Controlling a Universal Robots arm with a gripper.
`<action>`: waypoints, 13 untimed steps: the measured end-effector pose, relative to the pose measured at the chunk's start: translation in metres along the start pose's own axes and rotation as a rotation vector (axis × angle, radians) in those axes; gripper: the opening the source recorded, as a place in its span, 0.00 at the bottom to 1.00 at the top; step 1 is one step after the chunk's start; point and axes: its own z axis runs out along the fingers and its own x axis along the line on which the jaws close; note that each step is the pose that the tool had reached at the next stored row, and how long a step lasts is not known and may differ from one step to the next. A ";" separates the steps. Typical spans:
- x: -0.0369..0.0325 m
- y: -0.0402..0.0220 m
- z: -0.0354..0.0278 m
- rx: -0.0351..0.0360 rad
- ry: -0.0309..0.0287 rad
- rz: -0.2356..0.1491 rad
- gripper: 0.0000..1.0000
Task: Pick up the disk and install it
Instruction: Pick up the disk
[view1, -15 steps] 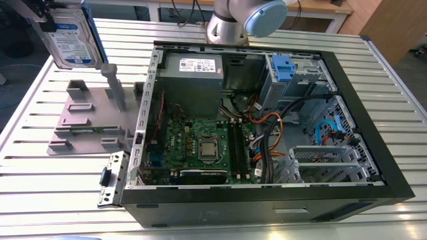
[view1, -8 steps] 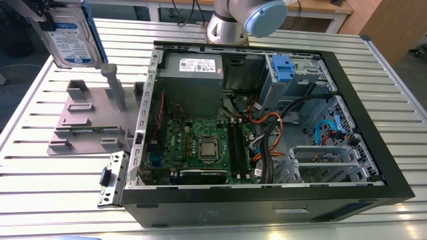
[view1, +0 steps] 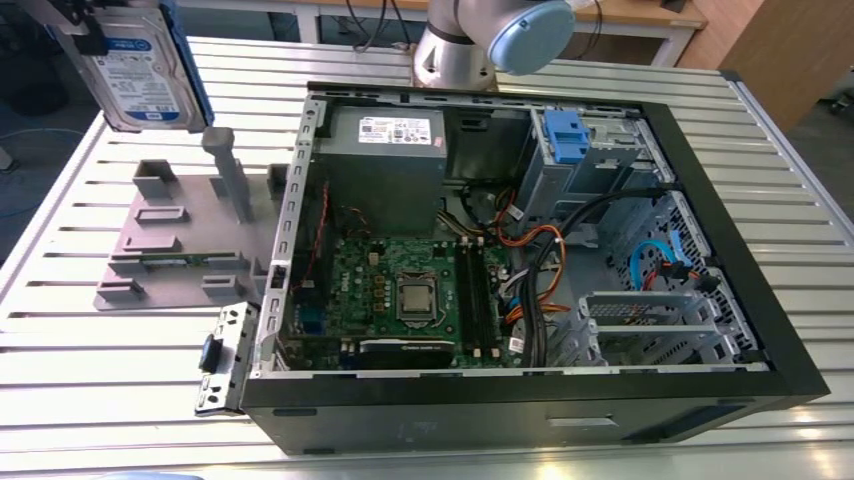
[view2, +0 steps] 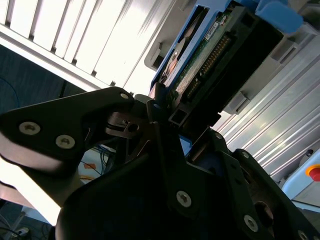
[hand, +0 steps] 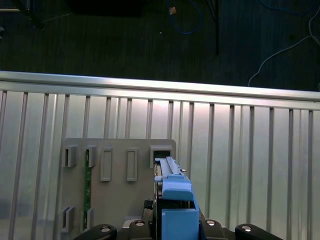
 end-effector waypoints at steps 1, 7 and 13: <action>0.0000 0.0000 -0.0002 0.0000 0.0000 0.000 0.37; -0.0001 0.0000 -0.0014 0.0000 0.0000 0.000 0.37; -0.0001 0.0001 -0.0026 0.0000 0.0000 0.000 0.37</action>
